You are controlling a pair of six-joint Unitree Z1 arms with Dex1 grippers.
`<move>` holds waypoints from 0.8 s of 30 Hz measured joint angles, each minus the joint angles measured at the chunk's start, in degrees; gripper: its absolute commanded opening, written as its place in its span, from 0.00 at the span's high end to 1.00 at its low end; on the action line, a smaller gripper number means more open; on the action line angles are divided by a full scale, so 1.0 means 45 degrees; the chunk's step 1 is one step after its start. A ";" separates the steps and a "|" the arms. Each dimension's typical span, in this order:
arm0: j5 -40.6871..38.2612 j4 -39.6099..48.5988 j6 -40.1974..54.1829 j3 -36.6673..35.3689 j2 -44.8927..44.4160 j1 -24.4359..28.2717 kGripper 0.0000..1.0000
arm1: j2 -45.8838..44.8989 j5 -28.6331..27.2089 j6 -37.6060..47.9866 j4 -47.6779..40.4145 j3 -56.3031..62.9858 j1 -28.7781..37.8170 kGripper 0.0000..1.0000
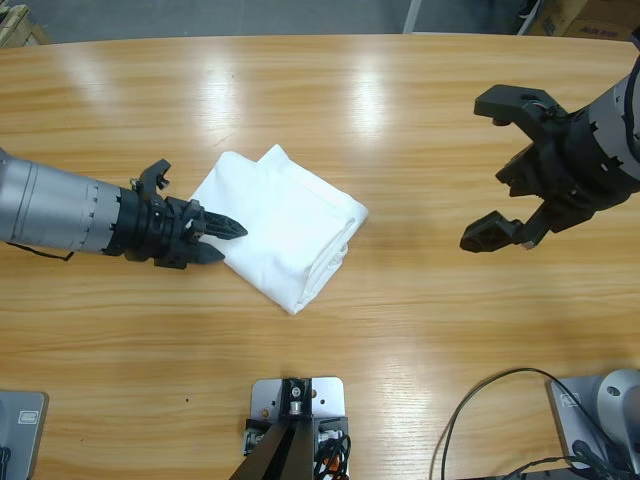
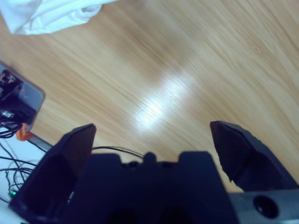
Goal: Fold clothes
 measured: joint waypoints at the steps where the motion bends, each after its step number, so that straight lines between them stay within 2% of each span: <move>1: -0.0047 0.0000 -0.0117 0.0000 0.0000 -0.0120 0.02 | 0.0036 0.0006 -0.0092 0.0000 -0.0032 0.0052 0.00; 2: -0.0089 0.0000 -0.0174 -0.0014 0.0000 -0.0229 0.01 | 0.0070 0.0007 -0.0186 0.0000 -0.0077 0.0090 0.02; 4: -0.0101 0.0000 0.0042 -0.0243 -0.0005 -0.0374 0.01 | 0.0142 0.0025 -0.0297 -0.0010 -0.0252 0.0186 0.30; 5: -0.0101 0.0010 0.0547 -0.0451 -0.0017 -0.0425 0.01 | 0.0178 0.0123 -0.0408 -0.0126 -0.0357 0.0305 0.55; 6: -0.0101 0.0065 0.1395 -0.0789 -0.0019 -0.0454 0.01 | 0.0233 0.0269 -0.0599 -0.0338 -0.0478 0.0519 0.89; 7: -0.0110 0.0159 0.2459 -0.1151 -0.0019 -0.0457 0.02 | 0.0333 0.0395 -0.0817 -0.0591 -0.0737 0.0785 1.00; 10: -0.0160 0.1687 0.5937 -0.2713 0.0039 -0.0257 0.02 | 0.0791 0.0505 -0.1245 -0.0918 -0.1601 0.1468 1.00; 14: 0.0624 0.5525 0.9578 -0.5277 0.0663 -0.0128 0.02 | 0.1483 0.0717 -0.1658 -0.1084 -0.2121 0.1930 1.00; 15: 0.0981 0.6295 1.0148 -0.5747 0.0845 -0.0106 0.05 | 0.1707 0.0759 -0.1660 -0.1273 -0.2133 0.2050 1.00; 16: 0.1429 0.7013 1.0600 -0.6074 0.1041 -0.0062 0.22 | 0.1942 0.0774 -0.1656 -0.1482 -0.2135 0.2163 1.00; 17: 0.1852 0.7563 1.0893 -0.6296 0.1208 0.0042 0.44 | 0.2149 0.0774 -0.1617 -0.1685 -0.2142 0.2241 1.00; 18: 0.2202 0.8040 1.1100 -0.6420 0.1337 0.0258 0.57 | 0.2400 0.0782 -0.1562 -0.1909 -0.2162 0.2294 1.00; 19: 0.2446 0.8394 1.1267 -0.6459 0.1426 0.0519 0.82 | 0.2628 0.0807 -0.1518 -0.2053 -0.2202 0.2319 1.00; 20: 0.2558 0.8746 1.1439 -0.6538 0.1532 0.0769 1.00 | 0.2864 0.0835 -0.1494 -0.2124 -0.2293 0.2333 1.00; 24: 0.2650 1.0198 1.2647 -0.7586 0.1845 0.1115 1.00 | 0.3683 0.0903 -0.1497 -0.2223 -0.2813 0.2350 1.00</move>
